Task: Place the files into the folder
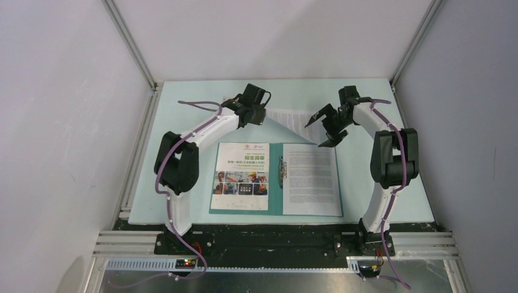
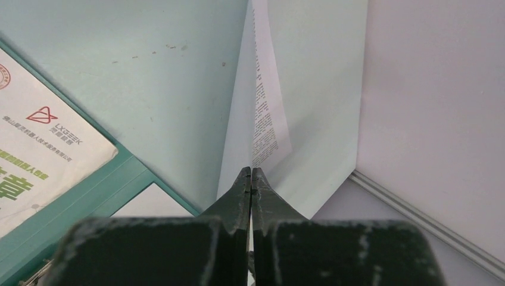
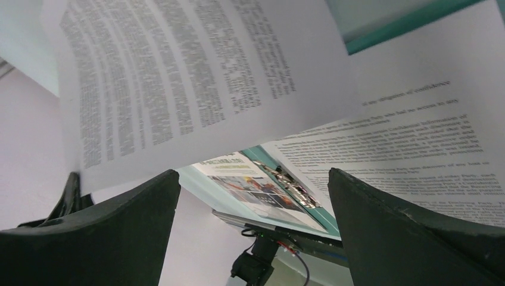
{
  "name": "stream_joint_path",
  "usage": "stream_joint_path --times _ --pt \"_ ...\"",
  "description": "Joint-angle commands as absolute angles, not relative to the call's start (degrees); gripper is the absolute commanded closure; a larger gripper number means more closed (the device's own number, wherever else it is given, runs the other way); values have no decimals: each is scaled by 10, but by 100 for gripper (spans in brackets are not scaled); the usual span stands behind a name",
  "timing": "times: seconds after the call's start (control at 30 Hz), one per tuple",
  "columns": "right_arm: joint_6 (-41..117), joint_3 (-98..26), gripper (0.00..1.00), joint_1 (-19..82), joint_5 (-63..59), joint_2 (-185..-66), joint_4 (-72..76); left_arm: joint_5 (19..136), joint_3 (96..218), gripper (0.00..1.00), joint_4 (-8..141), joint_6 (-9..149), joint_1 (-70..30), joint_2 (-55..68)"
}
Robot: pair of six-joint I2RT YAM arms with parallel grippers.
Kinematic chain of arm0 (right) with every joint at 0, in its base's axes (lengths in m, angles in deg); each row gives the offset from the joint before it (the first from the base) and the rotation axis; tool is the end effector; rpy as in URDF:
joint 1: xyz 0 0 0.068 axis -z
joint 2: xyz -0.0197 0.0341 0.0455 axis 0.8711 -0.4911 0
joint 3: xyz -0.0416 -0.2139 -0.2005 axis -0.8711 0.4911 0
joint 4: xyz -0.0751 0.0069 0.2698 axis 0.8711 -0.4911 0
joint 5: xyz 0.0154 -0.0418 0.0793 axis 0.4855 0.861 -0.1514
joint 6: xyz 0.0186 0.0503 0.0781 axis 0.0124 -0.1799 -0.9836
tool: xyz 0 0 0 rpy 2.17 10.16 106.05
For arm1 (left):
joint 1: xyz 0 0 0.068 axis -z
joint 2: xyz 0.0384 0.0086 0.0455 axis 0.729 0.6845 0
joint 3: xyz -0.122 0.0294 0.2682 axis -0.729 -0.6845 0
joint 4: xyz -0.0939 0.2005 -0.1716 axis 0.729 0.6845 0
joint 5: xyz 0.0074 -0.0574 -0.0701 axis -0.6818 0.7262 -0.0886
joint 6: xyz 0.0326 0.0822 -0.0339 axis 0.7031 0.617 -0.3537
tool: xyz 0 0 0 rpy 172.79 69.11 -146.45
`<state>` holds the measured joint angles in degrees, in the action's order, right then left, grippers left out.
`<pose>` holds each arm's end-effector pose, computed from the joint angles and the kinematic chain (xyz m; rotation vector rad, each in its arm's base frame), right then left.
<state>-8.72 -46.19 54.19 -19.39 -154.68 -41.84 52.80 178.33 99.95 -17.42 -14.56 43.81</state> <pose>0.4343 0.0852 0.1853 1.0610 2.7319 0.8348 0.4354 -0.2461 0.2298 -1.5009 2.0306 -0.6797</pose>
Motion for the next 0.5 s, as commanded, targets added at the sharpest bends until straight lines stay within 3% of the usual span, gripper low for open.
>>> stream_joint_path --times 0.0,0.4,0.47 --pt "-125 -427 0 534 -185 -1525 -424 503 1803 100 1015 -205 -133 414" --pt "-106 -501 1 504 -134 -1580 -397 527 1814 100 1024 -243 -115 403" --pt "-90 -514 5 504 -122 -1589 -393 530 1811 100 1028 -247 -113 399"
